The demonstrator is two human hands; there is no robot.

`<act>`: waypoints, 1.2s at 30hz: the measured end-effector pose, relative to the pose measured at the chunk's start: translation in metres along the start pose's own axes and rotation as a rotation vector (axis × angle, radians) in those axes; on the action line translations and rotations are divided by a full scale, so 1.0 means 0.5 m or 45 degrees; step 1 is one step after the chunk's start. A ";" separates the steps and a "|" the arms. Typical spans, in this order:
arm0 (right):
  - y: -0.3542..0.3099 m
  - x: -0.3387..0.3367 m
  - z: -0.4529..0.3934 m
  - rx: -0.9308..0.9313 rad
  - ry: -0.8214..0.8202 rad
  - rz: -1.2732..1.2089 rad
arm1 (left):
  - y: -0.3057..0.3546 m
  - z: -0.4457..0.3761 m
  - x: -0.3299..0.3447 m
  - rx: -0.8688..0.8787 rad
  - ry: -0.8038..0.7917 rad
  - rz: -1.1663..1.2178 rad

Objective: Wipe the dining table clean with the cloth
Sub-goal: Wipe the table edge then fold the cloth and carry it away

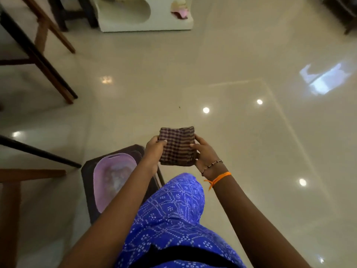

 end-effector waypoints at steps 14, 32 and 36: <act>-0.336 0.386 -0.470 0.086 -0.377 0.518 | 0.348 -0.400 -0.128 0.012 0.424 0.362; -0.313 0.995 -0.621 0.429 -1.079 1.158 | 0.514 -0.469 -0.553 0.053 1.170 0.946; -0.293 1.141 -0.608 0.416 -1.284 1.441 | 0.516 -0.452 -0.633 0.012 1.436 1.168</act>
Point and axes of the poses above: each hand's wrist, its own z-axis away from the middle knuckle, its own x-axis out of the palm, y = z × x, the point moved 10 cm from there along -z, towards the middle knuckle, and after that the axes turned 12 degrees about z, right-handed, at the moved point
